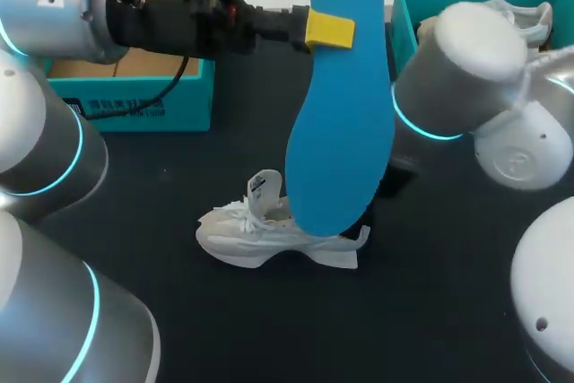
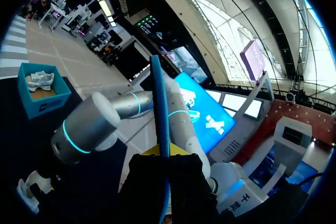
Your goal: Take the shoe out of the shoebox, open the shoe tongue, remove and reinsert the insole, then place the shoe into the shoebox
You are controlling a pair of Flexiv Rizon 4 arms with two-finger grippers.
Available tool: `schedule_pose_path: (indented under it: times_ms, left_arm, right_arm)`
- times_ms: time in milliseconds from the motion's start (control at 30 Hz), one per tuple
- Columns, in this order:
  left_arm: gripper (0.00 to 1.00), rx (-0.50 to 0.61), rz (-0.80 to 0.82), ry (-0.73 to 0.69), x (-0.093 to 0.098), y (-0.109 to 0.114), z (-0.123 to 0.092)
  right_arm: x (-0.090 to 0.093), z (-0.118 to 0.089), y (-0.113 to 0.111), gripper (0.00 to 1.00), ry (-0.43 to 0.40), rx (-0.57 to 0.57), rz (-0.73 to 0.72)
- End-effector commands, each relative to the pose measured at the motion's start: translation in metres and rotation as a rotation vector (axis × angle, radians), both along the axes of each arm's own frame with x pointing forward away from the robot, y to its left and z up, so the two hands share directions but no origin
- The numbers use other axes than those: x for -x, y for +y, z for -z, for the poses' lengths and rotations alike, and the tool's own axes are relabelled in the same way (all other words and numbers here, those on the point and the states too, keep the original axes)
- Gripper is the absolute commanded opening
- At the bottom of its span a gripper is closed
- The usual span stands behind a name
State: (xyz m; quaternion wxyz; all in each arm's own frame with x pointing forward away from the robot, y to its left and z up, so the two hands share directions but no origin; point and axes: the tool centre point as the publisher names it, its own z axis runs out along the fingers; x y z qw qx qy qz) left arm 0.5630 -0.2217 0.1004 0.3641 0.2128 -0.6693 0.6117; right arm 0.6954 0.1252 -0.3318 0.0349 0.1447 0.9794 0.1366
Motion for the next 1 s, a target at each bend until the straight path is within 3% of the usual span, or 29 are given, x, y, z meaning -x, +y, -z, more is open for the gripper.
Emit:
schedule_pose_path:
  times_ms: [33,1000]
  left_arm:
    - [0.0,0.001,0.001,0.0,-0.0002,-0.001,0.0013]
    - [0.0,0.001,0.001,0.0,-0.0002,-0.001,0.0013]
  right_arm:
    - [0.0029,-0.0029,0.0011,1.0,0.041,0.176,0.006]
    - [0.0038,0.0002,-0.0057,1.0,0.039,0.175,0.0]
